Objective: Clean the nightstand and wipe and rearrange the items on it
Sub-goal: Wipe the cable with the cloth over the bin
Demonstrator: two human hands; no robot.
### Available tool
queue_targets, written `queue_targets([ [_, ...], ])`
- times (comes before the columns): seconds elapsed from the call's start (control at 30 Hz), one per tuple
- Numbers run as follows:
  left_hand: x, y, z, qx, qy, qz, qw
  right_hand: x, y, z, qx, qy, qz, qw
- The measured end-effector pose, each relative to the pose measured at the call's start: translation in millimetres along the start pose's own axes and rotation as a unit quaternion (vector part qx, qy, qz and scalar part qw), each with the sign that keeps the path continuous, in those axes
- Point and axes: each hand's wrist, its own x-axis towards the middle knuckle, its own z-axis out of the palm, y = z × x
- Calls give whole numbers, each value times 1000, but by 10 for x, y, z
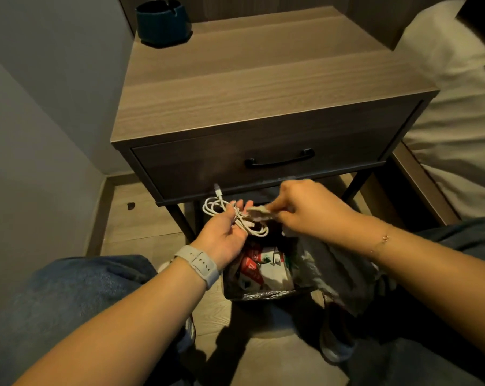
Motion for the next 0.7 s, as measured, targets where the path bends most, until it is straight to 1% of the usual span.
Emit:
queue_targets([
  [0.03, -2, 11, 16, 5, 7, -3, 1000, 2, -36, 11, 9, 45, -29, 999],
  [0.07, -24, 19, 37, 16, 5, -14, 1000, -1, -75, 58, 14, 67, -73, 995],
  [0.1, -51, 27, 58, 24, -4, -24, 999, -11, -105, 137, 12, 55, -118, 991],
  [0.13, -76, 31, 78, 22, -14, -21, 999, -28, -124, 232, -4, 20, -149, 989],
  [0.17, -85, 32, 91, 13, -18, -13, 1000, -53, -121, 298, -24, -18, -161, 986],
  [0.27, -38, 56, 66, -13, -2, -3, 1000, -103, 47, 170, -72, -96, -140, 983],
  [0.3, -11, 85, 44, -18, -1, 1, 1000, -104, 111, 66, -69, -104, -122, 985],
  [0.33, 3, 106, 31, -16, -6, -2, 1000, -104, 161, -34, -52, -91, -96, 990],
  [0.37, 12, 124, 13, -9, -12, -14, 1000, -94, 223, -112, -24, -55, -62, 996],
  [0.43, -3, 117, -21, 6, -34, -58, 998, -34, 314, -174, 65, 54, 20, 996],
  [0.47, -19, 97, -27, 14, -44, -78, 996, 5, 315, -145, 126, 106, 56, 985],
  [0.5, -30, 67, -23, 24, -51, -89, 994, 31, 280, -97, 186, 141, 76, 969],
  [0.53, -39, 38, -14, 39, -57, -92, 993, 45, 222, -37, 236, 154, 71, 957],
  [0.57, -40, 14, -8, 60, -64, -92, 992, 49, 147, 35, 268, 147, 44, 951],
  [0.6, -45, -12, 7, 86, -73, -94, 989, 43, 64, 122, 281, 122, 4, 952],
  [0.63, -41, -31, 6, 113, -81, -97, 986, 30, 6, 221, 280, 86, -31, 956],
  [0.67, -31, -47, -10, 139, -79, -99, 982, 39, 0, 314, 260, 60, -42, 963],
  [0.7, -23, -63, -38, 170, -68, -99, 978, 90, 60, 364, 220, 53, -19, 974],
])
